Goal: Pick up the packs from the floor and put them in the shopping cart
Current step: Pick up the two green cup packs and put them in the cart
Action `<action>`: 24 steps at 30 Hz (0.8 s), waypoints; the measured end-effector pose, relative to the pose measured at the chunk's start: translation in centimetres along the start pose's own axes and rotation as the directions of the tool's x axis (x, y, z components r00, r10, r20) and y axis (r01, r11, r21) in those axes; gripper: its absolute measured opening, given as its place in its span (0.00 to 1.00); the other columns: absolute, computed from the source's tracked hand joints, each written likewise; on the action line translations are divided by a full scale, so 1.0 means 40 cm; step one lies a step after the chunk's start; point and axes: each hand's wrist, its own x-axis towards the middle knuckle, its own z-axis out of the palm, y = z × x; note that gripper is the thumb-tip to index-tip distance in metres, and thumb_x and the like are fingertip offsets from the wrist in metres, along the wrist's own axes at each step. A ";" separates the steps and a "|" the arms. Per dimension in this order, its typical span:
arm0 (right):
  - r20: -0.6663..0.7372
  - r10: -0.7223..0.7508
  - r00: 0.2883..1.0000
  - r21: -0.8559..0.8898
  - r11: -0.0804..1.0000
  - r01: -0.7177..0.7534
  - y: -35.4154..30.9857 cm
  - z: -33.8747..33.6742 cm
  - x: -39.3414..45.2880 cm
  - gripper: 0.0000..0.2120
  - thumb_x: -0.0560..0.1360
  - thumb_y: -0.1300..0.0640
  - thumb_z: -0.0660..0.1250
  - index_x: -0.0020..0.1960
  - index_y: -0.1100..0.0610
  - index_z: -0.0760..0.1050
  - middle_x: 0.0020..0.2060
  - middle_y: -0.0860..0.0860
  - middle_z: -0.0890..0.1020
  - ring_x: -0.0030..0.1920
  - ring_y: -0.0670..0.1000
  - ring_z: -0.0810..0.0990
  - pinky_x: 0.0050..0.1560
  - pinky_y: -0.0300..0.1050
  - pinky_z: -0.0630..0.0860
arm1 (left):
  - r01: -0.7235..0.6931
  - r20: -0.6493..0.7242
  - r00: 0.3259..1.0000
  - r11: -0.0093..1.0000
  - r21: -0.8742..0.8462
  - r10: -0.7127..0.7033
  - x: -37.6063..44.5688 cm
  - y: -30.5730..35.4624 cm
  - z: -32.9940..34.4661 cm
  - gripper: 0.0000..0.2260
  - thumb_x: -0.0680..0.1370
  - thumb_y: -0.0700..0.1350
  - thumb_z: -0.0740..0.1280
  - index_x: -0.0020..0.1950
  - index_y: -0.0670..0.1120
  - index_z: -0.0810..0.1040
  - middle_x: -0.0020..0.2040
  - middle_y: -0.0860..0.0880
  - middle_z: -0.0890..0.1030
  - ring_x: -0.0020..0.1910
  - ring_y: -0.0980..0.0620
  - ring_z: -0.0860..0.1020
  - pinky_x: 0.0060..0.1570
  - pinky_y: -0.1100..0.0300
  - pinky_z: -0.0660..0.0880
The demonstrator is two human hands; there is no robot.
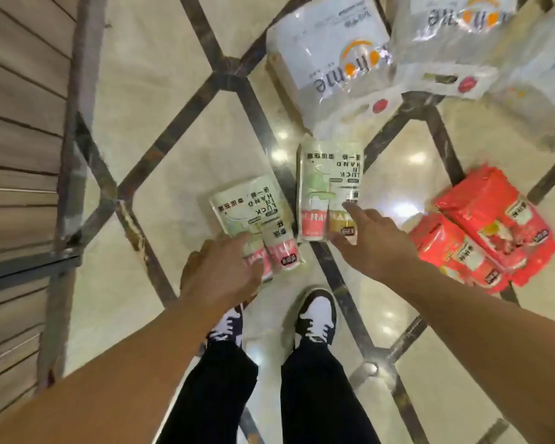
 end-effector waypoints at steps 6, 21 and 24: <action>-0.055 0.084 0.995 0.142 0.987 -0.076 0.033 0.154 0.182 0.34 0.83 0.37 0.59 0.83 0.49 0.55 0.78 0.57 0.64 0.74 0.64 0.67 0.69 0.62 0.69 | 0.166 -0.104 0.973 0.935 -0.315 -0.208 0.184 -0.049 0.172 0.29 0.83 0.58 0.63 0.82 0.54 0.61 0.76 0.45 0.71 0.71 0.42 0.72 0.67 0.46 0.73; -0.308 0.315 0.898 0.737 0.676 0.015 0.114 0.236 0.405 0.42 0.75 0.40 0.76 0.78 0.46 0.55 0.61 0.48 0.81 0.51 0.49 0.83 0.40 0.21 0.72 | 0.124 -0.249 0.792 0.545 -0.829 -0.558 0.363 -0.077 0.339 0.44 0.73 0.58 0.77 0.83 0.51 0.58 0.74 0.45 0.71 0.67 0.50 0.74 0.65 0.55 0.73; -0.322 0.303 0.897 0.759 0.650 0.053 0.117 0.233 0.405 0.42 0.73 0.40 0.77 0.78 0.41 0.56 0.58 0.46 0.82 0.50 0.43 0.84 0.43 0.26 0.77 | 0.147 -0.177 0.779 0.450 -0.881 -0.601 0.376 -0.100 0.344 0.33 0.69 0.61 0.80 0.69 0.48 0.76 0.62 0.48 0.82 0.51 0.54 0.82 0.39 0.69 0.77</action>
